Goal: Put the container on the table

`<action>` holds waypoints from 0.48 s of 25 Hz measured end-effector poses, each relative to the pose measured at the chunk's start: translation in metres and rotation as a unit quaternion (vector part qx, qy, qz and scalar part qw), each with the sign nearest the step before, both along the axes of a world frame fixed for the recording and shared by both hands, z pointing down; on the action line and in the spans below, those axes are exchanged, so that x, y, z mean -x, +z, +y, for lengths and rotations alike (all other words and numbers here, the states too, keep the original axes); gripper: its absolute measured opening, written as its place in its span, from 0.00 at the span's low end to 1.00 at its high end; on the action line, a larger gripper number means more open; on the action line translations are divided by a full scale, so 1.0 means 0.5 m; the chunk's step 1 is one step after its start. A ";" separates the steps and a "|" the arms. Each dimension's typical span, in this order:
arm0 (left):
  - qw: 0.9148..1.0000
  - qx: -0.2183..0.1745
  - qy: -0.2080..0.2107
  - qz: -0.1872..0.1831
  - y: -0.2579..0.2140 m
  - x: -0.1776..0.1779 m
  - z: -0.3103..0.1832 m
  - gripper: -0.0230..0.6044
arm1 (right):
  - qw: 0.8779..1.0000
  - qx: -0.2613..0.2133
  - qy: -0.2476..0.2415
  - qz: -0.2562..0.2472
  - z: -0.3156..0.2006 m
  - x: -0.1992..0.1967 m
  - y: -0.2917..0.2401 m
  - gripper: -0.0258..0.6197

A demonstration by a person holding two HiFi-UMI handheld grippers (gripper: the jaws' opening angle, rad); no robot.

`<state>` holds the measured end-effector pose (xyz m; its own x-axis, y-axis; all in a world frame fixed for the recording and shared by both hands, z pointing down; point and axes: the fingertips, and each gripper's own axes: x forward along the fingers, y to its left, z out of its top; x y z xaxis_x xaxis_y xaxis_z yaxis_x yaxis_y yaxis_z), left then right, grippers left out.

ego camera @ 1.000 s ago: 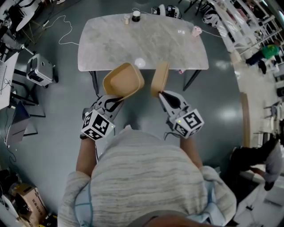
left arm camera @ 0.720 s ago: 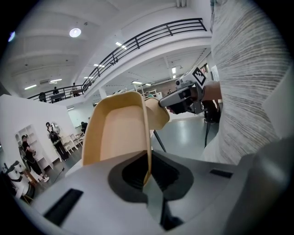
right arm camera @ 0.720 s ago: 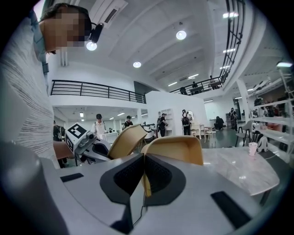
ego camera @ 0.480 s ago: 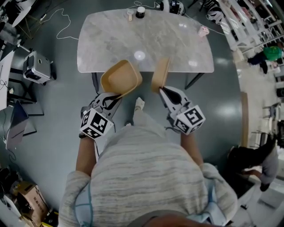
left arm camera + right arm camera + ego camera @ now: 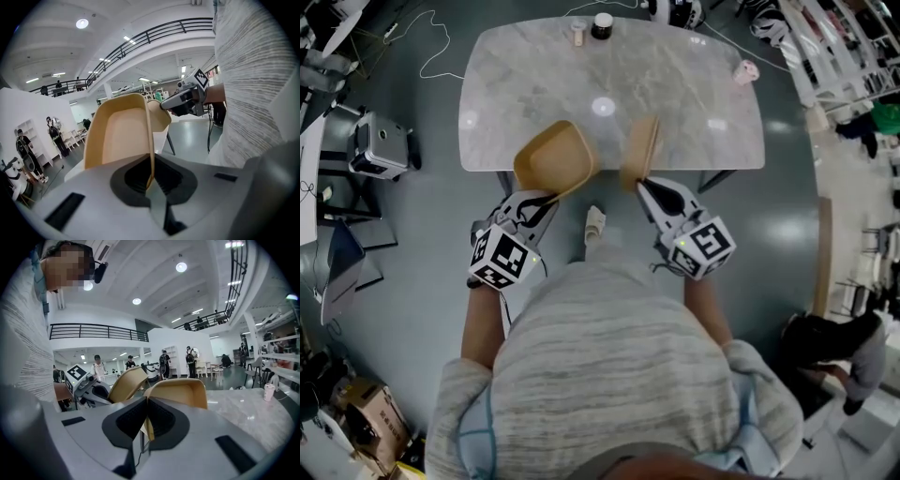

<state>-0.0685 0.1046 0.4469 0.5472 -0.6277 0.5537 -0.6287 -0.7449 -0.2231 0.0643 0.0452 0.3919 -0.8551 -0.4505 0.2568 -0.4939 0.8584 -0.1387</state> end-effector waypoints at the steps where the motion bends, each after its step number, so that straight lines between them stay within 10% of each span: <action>1: 1.000 0.002 0.001 0.000 0.001 -0.001 -0.019 0.05 | 1.000 0.003 -0.001 0.001 -0.019 0.001 0.003 0.06; 12: 1.000 0.017 -0.004 -0.009 -0.002 -0.014 -0.205 0.05 | 0.999 0.014 -0.037 0.025 -0.198 0.006 0.034 0.06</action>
